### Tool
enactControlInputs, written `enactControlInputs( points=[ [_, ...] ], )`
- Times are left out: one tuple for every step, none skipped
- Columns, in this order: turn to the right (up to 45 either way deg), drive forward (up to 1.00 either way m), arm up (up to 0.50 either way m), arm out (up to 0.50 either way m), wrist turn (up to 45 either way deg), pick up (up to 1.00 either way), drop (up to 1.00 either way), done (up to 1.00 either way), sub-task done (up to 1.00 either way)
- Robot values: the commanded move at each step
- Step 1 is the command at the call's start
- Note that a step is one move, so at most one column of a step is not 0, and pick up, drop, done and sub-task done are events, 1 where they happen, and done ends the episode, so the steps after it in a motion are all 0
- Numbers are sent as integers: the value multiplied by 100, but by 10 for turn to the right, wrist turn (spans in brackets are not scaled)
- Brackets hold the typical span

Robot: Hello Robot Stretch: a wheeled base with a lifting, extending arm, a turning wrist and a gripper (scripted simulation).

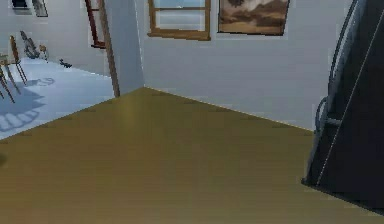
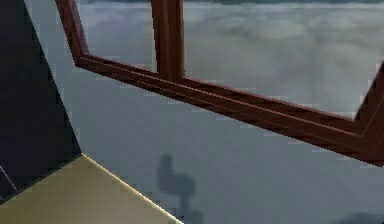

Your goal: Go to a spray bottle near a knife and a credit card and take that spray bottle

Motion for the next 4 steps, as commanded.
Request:
enactControlInputs(
  points=[
    [0,15,0,0,0,0,0,0,0],
    [-450,0,0,0,0,0,0,0,0],
    [-390,0,0,0,0,0,0,0,0],
    [-30,0,0,0,0,0,0,0,0]
  ],
)
